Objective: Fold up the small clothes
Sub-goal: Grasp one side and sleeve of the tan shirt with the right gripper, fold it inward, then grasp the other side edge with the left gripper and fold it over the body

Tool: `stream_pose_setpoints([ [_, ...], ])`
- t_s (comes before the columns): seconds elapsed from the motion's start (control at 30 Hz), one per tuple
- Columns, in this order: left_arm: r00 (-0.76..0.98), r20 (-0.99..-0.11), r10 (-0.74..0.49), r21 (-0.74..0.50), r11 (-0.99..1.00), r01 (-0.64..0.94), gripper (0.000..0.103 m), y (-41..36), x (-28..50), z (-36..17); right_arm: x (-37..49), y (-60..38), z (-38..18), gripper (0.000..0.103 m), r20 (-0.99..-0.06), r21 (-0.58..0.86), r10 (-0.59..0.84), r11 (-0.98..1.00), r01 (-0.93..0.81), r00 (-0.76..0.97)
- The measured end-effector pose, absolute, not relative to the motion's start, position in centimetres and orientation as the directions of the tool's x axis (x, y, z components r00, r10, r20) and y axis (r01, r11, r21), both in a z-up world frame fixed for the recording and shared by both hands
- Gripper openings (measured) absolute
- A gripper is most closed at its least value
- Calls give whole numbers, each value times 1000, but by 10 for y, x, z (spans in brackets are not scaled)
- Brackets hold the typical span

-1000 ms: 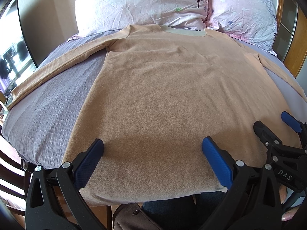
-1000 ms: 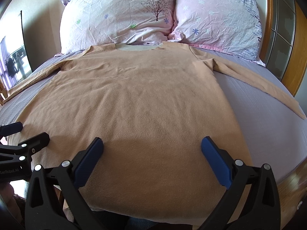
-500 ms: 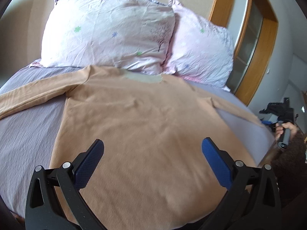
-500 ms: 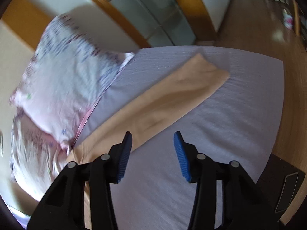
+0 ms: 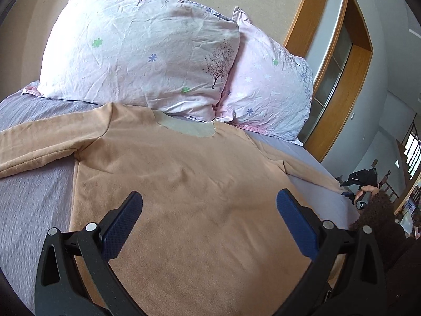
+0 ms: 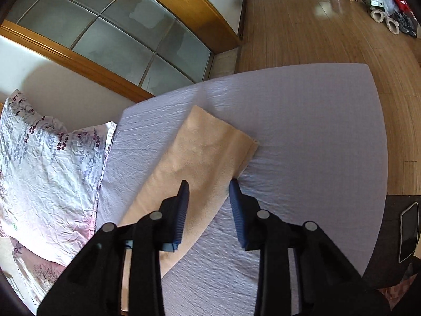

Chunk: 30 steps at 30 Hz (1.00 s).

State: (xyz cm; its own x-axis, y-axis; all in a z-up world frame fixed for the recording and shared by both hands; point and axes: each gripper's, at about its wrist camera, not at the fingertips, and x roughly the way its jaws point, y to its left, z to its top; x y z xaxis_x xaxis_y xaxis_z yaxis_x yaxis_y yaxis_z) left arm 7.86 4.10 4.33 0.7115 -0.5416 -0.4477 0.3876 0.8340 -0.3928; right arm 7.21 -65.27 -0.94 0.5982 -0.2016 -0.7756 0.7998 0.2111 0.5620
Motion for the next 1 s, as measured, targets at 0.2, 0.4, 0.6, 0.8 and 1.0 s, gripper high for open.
stream_pose_setpoints([
  [0.2, 718, -485, -499, -444, 848, 289, 102, 83, 87, 43, 118, -601, 52, 4, -668, 536, -223, 517, 667, 710],
  [0.4, 765, -514, -387, -498, 861, 101, 102, 141, 89, 41, 211, -399, 142, 4, -483, 488, 188, 869, 84, 855],
  [0.6, 816, -512, -268, -551, 831, -72, 102, 205, 72, 44, 271, -199, 110, 4, -542, 500, 583, 802, -325, 605],
  [0.8, 838, -528, -134, -624, 731, -276, 102, 279, 58, 30, 269, -98, 31, 32, -710, 533, 655, 740, -410, 259],
  [1.0, 800, -593, -88, -668, 609, -428, 102, 332, 61, 7, 243, -161, 63, 63, -620, 531, 646, 763, -368, 445],
])
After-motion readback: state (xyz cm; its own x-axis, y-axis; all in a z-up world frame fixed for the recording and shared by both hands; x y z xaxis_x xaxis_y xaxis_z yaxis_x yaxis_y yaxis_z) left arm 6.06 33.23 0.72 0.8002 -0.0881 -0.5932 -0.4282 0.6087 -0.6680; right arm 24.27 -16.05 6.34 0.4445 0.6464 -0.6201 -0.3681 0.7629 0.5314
